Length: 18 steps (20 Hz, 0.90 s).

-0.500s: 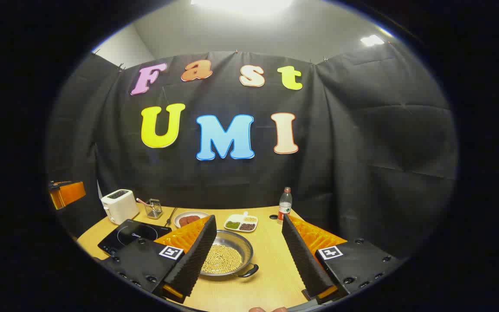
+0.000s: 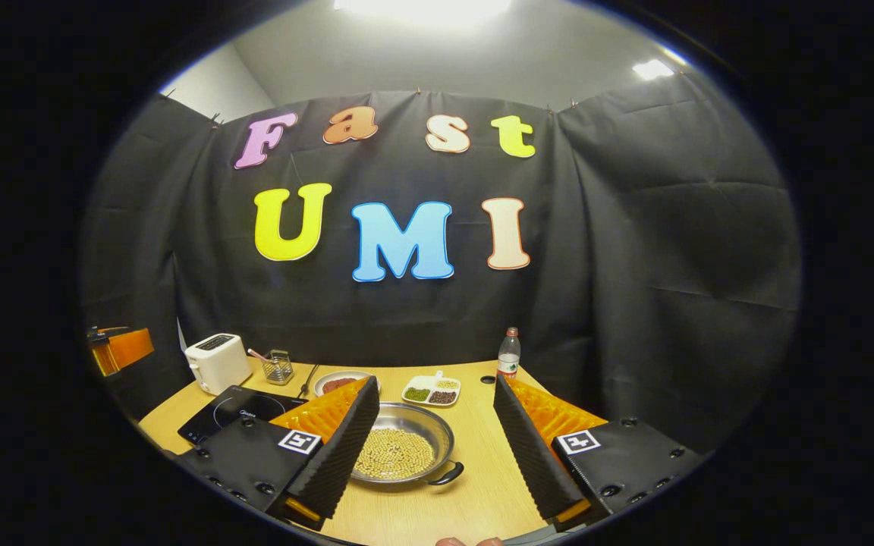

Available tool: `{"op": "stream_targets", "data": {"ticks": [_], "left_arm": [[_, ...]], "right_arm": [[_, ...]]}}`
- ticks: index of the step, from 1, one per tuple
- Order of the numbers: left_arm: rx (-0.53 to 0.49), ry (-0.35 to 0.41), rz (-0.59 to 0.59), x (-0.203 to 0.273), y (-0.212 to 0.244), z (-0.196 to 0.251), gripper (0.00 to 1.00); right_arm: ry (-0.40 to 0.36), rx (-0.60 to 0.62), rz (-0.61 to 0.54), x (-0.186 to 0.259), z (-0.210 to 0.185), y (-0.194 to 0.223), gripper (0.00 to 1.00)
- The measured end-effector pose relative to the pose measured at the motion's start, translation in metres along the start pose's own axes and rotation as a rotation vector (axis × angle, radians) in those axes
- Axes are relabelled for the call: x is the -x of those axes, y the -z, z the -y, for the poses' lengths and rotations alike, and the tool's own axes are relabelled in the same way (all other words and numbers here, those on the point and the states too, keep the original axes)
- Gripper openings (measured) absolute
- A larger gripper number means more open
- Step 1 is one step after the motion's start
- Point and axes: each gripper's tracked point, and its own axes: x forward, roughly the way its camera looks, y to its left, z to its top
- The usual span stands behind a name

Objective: First push the handle of the pot to place it horizontally, then grasp the pot with both hands and set it on the induction cooktop.

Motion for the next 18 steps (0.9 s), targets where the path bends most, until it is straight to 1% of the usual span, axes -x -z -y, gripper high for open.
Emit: {"op": "stream_targets", "data": {"ticks": [1, 2, 4, 8, 11, 13, 14, 17, 18], "left_arm": [[-0.001, 0.006, 0.006, 0.000, -0.003, 0.002, 0.89], [-0.004, 0.010, 0.012, 0.000, -0.003, 0.003, 0.91], [-0.013, 0.011, 0.013, -0.002, -0.001, 0.003, 0.89], [-0.006, 0.018, 0.007, -0.002, 0.001, 0.005, 0.91], [-0.025, 0.016, 0.004, -0.003, 0.004, 0.003, 0.91], [-0.030, 0.015, 0.001, -0.006, 0.006, 0.000, 0.89], [-0.030, 0.015, 0.000, -0.007, 0.007, -0.001, 0.91], [-0.038, -0.004, -0.013, -0.006, 0.013, -0.008, 0.89], [-0.038, -0.009, -0.012, -0.006, 0.015, -0.010, 0.89]], "right_arm": [[0.003, 0.006, -0.002, 0.000, 0.000, 0.001, 0.97], [0.001, 0.012, -0.006, 0.001, -0.001, 0.002, 0.95], [-0.003, 0.018, -0.012, 0.001, -0.002, 0.002, 0.97], [-0.008, 0.013, -0.027, -0.001, -0.002, 0.004, 0.97], [-0.012, 0.007, -0.038, -0.002, -0.006, 0.005, 0.97], [-0.026, 0.017, -0.047, -0.003, -0.010, 0.007, 0.97], [-0.034, 0.022, -0.057, -0.004, -0.012, 0.008, 0.97], [-0.068, 0.012, -0.104, -0.007, -0.021, 0.016, 0.97], [-0.074, 0.018, -0.129, -0.008, -0.023, 0.021, 0.95]]}}
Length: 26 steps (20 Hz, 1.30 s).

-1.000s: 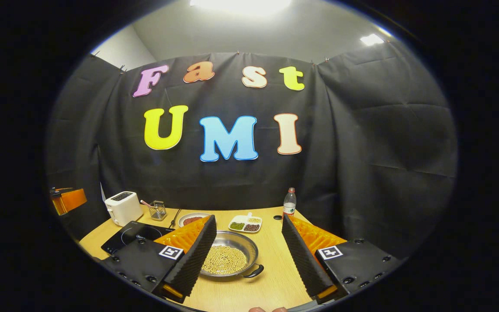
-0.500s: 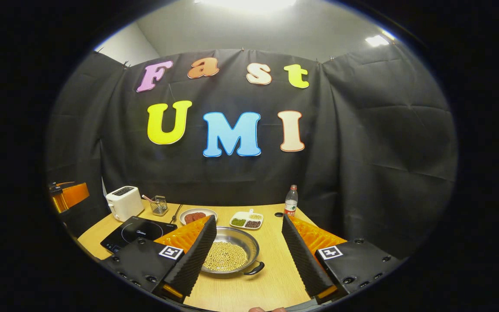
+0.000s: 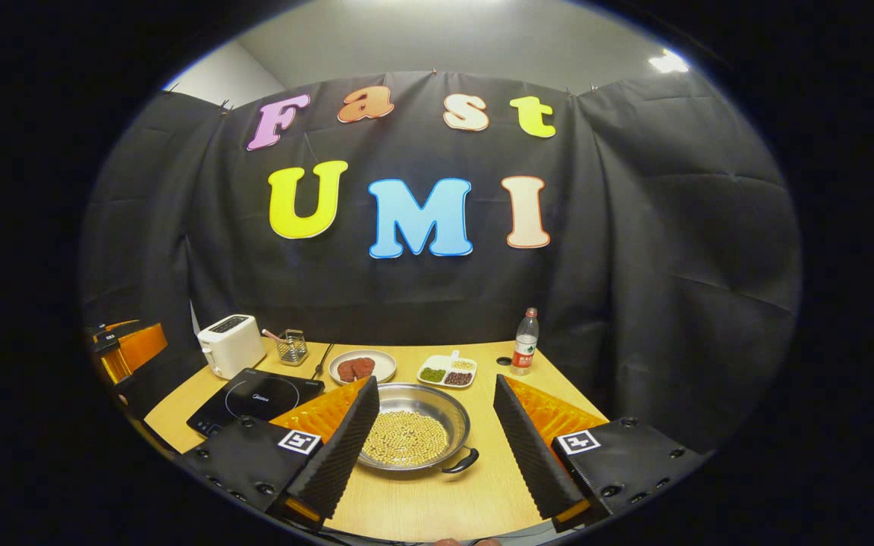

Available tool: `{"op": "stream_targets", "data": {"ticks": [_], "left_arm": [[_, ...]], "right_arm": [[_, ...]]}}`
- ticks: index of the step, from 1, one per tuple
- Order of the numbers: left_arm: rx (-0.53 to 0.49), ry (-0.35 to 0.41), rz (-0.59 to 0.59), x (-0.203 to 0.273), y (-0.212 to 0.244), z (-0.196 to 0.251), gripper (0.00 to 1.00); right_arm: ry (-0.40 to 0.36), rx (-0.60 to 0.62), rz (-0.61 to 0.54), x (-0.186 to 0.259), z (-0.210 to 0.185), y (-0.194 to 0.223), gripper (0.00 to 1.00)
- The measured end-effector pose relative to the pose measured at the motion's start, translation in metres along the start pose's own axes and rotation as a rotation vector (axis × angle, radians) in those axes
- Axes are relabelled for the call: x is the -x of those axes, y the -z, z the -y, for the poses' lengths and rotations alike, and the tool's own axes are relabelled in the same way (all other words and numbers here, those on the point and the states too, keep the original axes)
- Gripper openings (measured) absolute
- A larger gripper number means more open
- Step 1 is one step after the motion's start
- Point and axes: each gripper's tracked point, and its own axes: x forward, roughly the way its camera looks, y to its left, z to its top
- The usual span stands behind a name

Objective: First push the handle of the pot to place it horizontally, then grasp the pot with both hands and set it on the induction cooktop.

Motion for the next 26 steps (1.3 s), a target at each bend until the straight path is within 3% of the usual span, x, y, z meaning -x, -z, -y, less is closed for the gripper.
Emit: {"op": "stream_targets", "data": {"ticks": [3, 8, 12, 14, 15, 18, 19, 20, 22, 26], "left_arm": [[0.013, 0.000, -0.021, -0.001, 0.010, -0.001, 0.91], [0.038, 0.003, -0.054, -0.008, 0.026, -0.004, 0.89], [0.060, 0.025, -0.064, -0.008, 0.030, -0.001, 0.91], [0.058, 0.029, -0.066, -0.009, 0.033, 0.001, 0.91], [0.054, 0.025, -0.068, -0.009, 0.034, 0.000, 0.91], [0.056, 0.011, -0.078, -0.007, 0.038, -0.005, 0.89], [0.064, 0.009, -0.082, -0.005, 0.039, -0.006, 0.90], [0.070, 0.008, -0.089, -0.004, 0.040, -0.008, 0.91], [0.082, 0.009, -0.106, -0.004, 0.041, -0.011, 0.91], [0.071, 0.006, -0.116, -0.007, 0.037, -0.019, 0.91]], "right_arm": [[-0.024, 0.033, -0.073, -0.008, -0.009, 0.016, 0.97], [-0.135, 0.100, -0.194, -0.015, -0.035, 0.044, 0.93], [-0.174, 0.082, -0.277, -0.021, -0.047, 0.061, 0.63], [-0.203, 0.082, -0.323, -0.024, -0.056, 0.069, 0.51], [-0.238, 0.088, -0.355, -0.024, -0.064, 0.077, 0.51], [-0.308, 0.111, -0.414, -0.025, -0.073, 0.085, 0.02], [-0.305, 0.120, -0.421, -0.026, -0.072, 0.087, 0.07], [-0.302, 0.115, -0.436, -0.021, -0.071, 0.080, 0.02], [-0.373, 0.072, -0.461, -0.017, -0.091, 0.089, 0.02], [-0.426, 0.016, -0.528, -0.012, -0.098, 0.107, 0.02]]}}
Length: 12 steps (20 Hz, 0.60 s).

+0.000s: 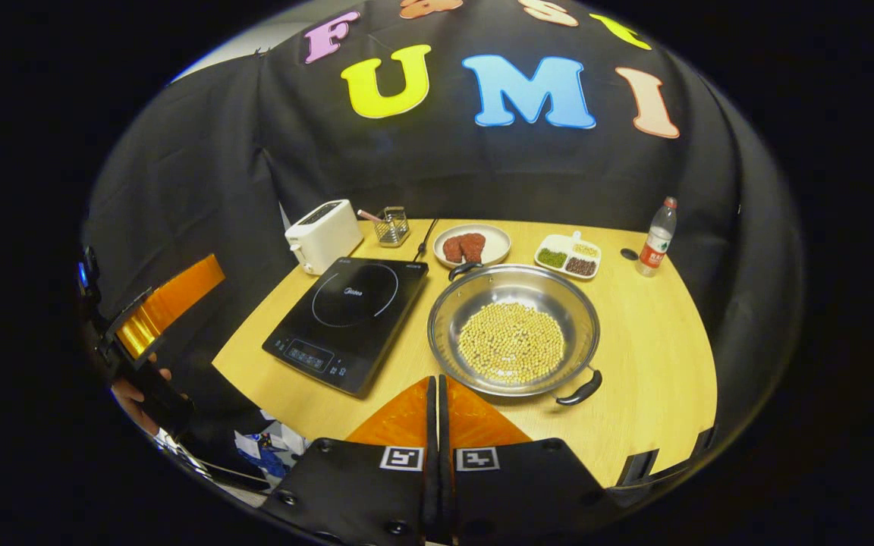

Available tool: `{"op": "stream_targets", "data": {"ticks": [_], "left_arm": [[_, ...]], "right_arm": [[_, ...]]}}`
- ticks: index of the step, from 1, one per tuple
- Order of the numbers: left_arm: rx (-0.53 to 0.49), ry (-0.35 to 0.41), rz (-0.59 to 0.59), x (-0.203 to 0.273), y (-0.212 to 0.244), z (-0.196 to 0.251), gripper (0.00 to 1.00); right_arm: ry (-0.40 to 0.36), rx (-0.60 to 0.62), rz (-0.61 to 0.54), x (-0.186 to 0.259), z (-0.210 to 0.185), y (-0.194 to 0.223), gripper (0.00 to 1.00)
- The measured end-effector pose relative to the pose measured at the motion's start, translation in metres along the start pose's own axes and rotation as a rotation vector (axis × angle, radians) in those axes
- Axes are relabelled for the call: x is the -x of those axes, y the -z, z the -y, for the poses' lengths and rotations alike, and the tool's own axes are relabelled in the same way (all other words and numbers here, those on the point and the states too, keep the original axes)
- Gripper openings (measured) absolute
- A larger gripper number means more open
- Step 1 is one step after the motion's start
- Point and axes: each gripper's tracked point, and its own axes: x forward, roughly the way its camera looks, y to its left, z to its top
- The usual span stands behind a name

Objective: First push the handle of the pot to place it horizontally, then grasp the pot with both hands and set it on the induction cooktop.

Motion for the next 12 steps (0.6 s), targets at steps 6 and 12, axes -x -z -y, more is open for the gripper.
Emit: {"op": "stream_targets", "data": {"ticks": [6, 12], "left_arm": [[-0.043, -0.012, 0.001, -0.004, -0.013, 0.010, 0.89], [-0.030, -0.053, -0.057, -0.007, -0.006, 0.028, 0.89]], "right_arm": [[-0.031, -0.038, -0.112, -0.017, 0.021, 0.032, 0.00], [-0.025, -0.080, -0.231, -0.047, 0.060, 0.064, 0.02]]}}
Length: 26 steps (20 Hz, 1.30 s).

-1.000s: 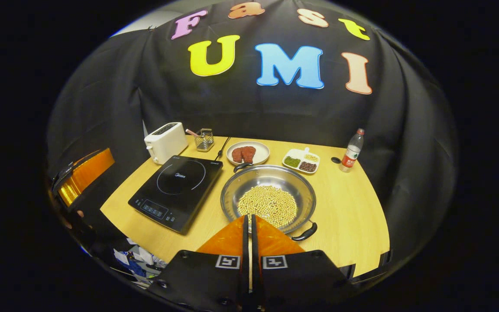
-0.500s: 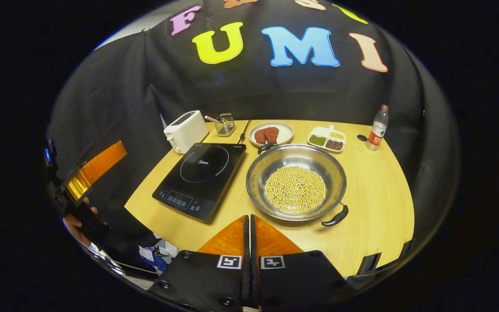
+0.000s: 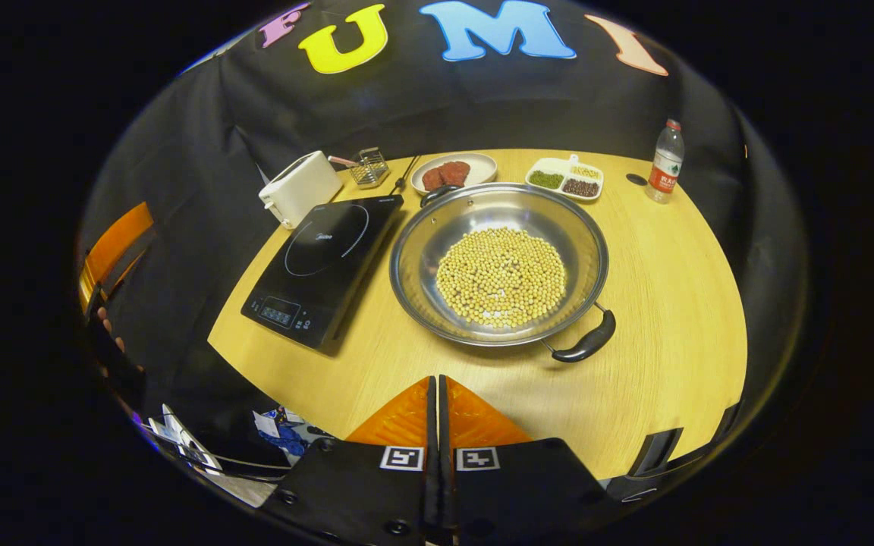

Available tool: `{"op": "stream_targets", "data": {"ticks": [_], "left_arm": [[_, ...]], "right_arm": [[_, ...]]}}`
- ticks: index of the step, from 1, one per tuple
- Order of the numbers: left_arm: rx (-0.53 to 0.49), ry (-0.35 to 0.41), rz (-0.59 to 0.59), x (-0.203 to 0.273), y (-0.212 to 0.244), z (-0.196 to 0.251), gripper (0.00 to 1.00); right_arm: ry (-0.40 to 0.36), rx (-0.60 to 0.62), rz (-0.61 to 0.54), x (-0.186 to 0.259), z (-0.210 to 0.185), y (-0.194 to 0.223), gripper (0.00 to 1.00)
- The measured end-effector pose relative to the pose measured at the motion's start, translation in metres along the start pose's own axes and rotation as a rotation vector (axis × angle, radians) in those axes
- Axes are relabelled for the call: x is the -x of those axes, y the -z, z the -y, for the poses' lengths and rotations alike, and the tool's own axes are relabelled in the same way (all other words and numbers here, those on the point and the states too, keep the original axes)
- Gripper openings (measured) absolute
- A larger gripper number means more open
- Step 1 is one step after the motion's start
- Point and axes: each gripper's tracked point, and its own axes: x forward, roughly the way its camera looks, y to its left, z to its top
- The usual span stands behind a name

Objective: First push the handle of the pot to place it horizontally, then grasp the pot with both hands and set it on the induction cooktop.

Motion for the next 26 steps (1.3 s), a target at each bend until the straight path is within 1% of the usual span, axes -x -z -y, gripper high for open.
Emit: {"op": "stream_targets", "data": {"ticks": [2, 5, 8, 11, 12, 13, 16, 17, 19, 22, 23, 24, 26], "left_arm": [[-0.015, -0.027, -0.013, 0.003, 0.001, 0.004, 0.91], [-0.021, -0.059, -0.044, 0.004, 0.008, 0.013, 0.89], [-0.028, -0.092, -0.070, 0.003, 0.014, 0.025, 0.89], [-0.031, -0.117, -0.088, 0.002, 0.018, 0.040, 0.91], [-0.033, -0.122, -0.087, 0.003, 0.017, 0.045, 0.89], [-0.035, -0.126, -0.086, 0.003, 0.016, 0.050, 0.91], [-0.037, -0.147, -0.087, 0.004, 0.018, 0.059, 0.91], [-0.034, -0.154, -0.089, 0.003, 0.019, 0.061, 0.91], [-0.025, -0.166, -0.099, 0.002, 0.024, 0.067, 0.91], [-0.012, -0.171, -0.102, -0.001, 0.025, 0.076, 0.91], [-0.012, -0.170, -0.106, -0.003, 0.026, 0.079, 0.91], [-0.013, -0.167, -0.107, -0.005, 0.027, 0.082, 0.91], [-0.018, -0.160, -0.103, -0.010, 0.025, 0.089, 0.89]], "right_arm": [[0.017, 0.005, -0.032, -0.012, 0.019, 0.003, 0.02], [0.021, 0.009, -0.072, -0.026, 0.040, 0.004, 0.02], [0.019, 0.023, -0.104, -0.038, 0.057, 0.001, 0.02], [-0.009, 0.034, -0.124, -0.051, 0.061, 0.003, 0.02], [-0.007, 0.050, -0.137, -0.053, 0.065, 0.004, 0.02], [-0.009, 0.061, -0.143, -0.055, 0.068, 0.005, 0.02], [-0.013, 0.070, -0.160, -0.061, 0.075, 0.005, 0.02], [-0.026, 0.066, -0.162, -0.060, 0.073, 0.005, 0.02], [-0.033, 0.062, -0.152, -0.062, 0.076, 0.001, 0.02], [-0.033, 0.070, -0.155, -0.062, 0.083, -0.001, 0.02], [-0.030, 0.073, -0.157, -0.061, 0.087, 0.000, 0.00], [-0.024, 0.074, -0.157, -0.060, 0.092, 0.000, 0.02], [-0.021, 0.063, -0.153, -0.058, 0.099, -0.004, 0.02]]}}
